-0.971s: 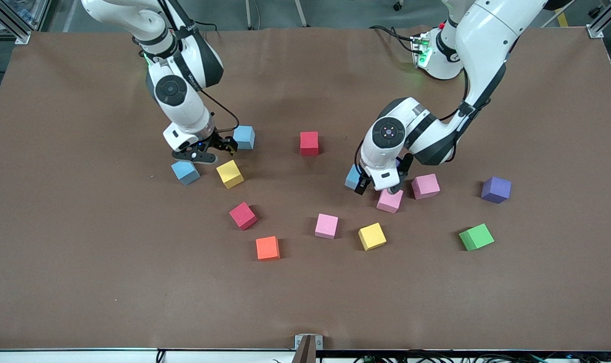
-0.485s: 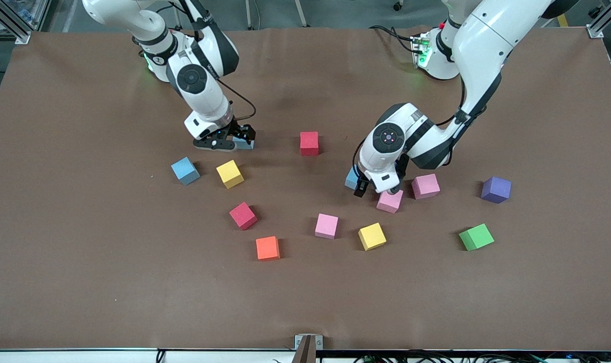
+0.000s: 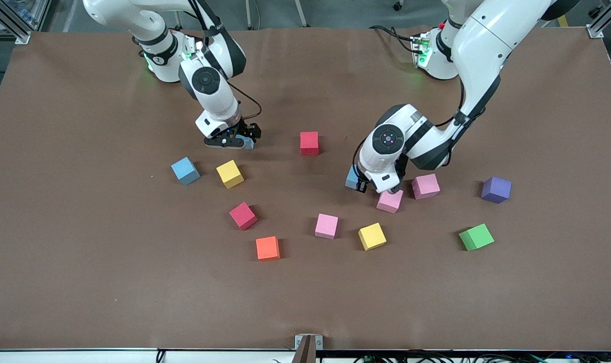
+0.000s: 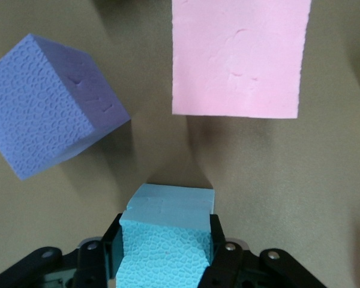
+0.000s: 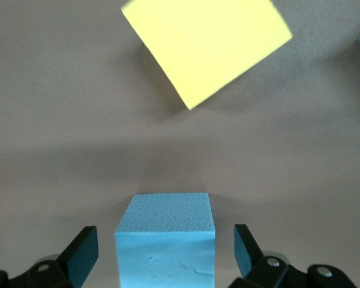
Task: Arrange 11 blocks into digit 3
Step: 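Carry both blue cubes toward the red cube with both grippers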
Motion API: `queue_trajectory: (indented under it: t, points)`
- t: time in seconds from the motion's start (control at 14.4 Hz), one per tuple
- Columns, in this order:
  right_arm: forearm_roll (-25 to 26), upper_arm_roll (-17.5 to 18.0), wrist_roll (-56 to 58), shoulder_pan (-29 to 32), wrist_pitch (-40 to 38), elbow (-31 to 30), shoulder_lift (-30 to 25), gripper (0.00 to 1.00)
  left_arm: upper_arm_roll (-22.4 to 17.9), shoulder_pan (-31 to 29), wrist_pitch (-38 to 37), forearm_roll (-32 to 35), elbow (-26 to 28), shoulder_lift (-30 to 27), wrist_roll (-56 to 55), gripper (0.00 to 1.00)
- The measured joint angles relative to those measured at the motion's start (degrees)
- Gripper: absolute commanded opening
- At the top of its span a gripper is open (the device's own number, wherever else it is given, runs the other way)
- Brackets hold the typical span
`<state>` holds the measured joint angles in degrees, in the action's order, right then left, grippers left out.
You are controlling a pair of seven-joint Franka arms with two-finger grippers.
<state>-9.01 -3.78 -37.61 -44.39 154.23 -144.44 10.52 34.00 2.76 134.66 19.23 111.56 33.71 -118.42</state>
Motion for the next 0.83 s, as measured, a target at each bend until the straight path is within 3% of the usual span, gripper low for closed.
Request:
queue_trajectory:
  t: [0.14, 0.28, 0.49, 0.69, 0.83]
  points:
    - [0.0, 0.0, -0.28, -0.47, 1.46, -0.17, 1.38, 0.97, 1.82, -0.6, -0.9, -1.2, -0.07, -0.78, -2.07, 0.17]
    - [-0.01, 0.0, -1.59, -1.11, 1.82, -0.17, 2.01, 0.89, 4.39, -1.02, -2.74, -2.47, -0.07, -1.66, -7.27, 0.2]
    - [-0.01, 0.01, -3.58, -2.4, 1.82, -0.16, 2.02, 0.71, 5.19, -1.0, -3.55, -5.12, 0.07, -2.16, -16.14, 0.26]
    - [-0.05, -0.06, -5.24, -2.62, 1.75, -0.15, 2.01, 0.23, 5.37, -1.05, -3.58, -9.73, 0.82, -2.12, -20.15, 0.24]
    - [-0.15, -0.2, -9.07, -2.61, 1.15, -0.06, 1.89, 0.05, 6.31, -0.82, -3.58, -10.08, 1.43, -2.13, -23.84, 0.23]
